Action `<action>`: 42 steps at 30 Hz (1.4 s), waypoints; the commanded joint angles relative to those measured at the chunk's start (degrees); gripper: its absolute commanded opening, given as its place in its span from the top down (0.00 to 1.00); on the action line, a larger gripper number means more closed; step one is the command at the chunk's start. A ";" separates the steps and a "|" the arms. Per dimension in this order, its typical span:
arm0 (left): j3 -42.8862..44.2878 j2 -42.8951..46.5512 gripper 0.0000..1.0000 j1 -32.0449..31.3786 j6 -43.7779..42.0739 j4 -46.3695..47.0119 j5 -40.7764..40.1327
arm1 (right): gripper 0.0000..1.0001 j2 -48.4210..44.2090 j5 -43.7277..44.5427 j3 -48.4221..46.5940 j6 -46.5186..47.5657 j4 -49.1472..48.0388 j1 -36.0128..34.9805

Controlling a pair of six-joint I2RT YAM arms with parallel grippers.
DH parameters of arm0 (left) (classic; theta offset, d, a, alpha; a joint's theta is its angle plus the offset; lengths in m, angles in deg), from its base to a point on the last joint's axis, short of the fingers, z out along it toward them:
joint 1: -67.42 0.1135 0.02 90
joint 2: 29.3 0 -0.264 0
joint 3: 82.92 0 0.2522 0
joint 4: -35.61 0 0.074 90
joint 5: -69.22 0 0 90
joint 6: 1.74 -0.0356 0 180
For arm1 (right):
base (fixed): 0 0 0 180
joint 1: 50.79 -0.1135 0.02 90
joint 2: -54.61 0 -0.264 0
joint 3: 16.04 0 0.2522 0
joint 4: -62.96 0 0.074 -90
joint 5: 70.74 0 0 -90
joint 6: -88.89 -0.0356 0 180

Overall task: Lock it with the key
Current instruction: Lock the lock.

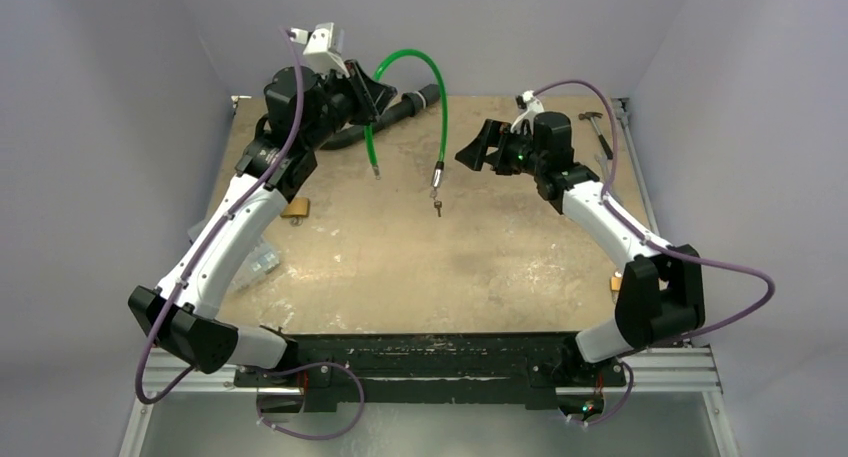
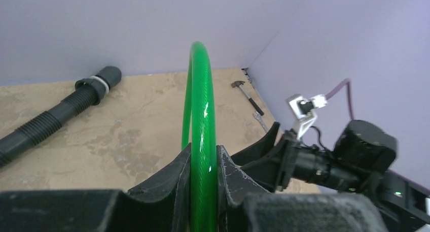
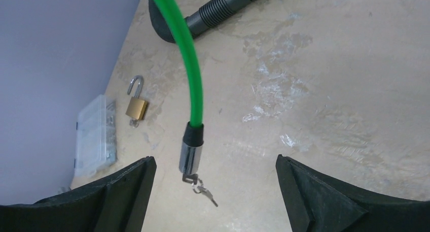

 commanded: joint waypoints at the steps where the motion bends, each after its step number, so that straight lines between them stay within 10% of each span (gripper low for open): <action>1: 4.86 1.06 1.00 -0.98 3.88 5.83 -1.70 | 0.02 1.81 0.61 0.16 -7.67 -4.67 -0.86; 29: 8.20 -0.06 1.00 -2.28 5.64 8.43 -2.59 | 0.21 13.60 -1.42 -8.50 -15.05 -8.75 -8.32; 42: 8.16 1.92 1.00 -1.89 1.36 4.88 1.80 | 1.00 10.33 -10.98 -8.97 -10.04 -18.79 -6.38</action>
